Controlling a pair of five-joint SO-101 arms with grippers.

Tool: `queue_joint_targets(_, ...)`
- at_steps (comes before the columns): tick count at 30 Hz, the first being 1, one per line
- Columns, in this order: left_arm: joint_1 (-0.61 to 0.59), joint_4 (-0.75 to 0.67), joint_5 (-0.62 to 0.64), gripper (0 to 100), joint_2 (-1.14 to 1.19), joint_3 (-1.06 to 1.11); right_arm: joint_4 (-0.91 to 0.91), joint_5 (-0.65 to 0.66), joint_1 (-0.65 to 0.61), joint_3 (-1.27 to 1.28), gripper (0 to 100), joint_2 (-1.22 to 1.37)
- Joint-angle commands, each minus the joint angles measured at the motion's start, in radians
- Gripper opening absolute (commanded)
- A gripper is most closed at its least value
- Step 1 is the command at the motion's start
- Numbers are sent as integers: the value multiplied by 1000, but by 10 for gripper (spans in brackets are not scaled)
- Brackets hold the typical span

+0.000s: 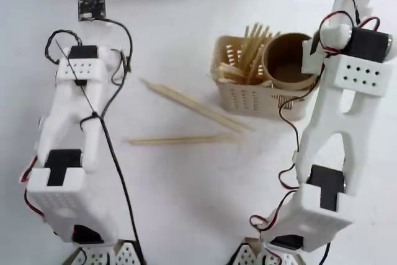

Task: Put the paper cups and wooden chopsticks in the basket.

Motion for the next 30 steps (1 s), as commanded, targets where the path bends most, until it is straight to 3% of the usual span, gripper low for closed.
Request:
queue_joint_targets(1,-5,-18,5,151,-8,-9,2,43,42,29,16,-65)
queue_joint_targets(8,1,-18,5,151,-7,-9,-1,92,127,94,19,-64)
queue_joint_targets(11,25,-17,-12,151,-7,-9,-1,94,154,110,91,-67)
queue_joint_targets(16,127,66,-344,151,-16,-44,-1,94,166,123,252,-67)
queue_joint_targets(22,214,262,-479,151,-7,-175,1,94,159,124,211,-133)
queue_joint_targets(26,265,318,-710,151,-7,-195,2,95,163,161,180,-272)
queue_joint_targets(30,259,315,-933,151,-7,-193,1,173,119,353,144,-460)
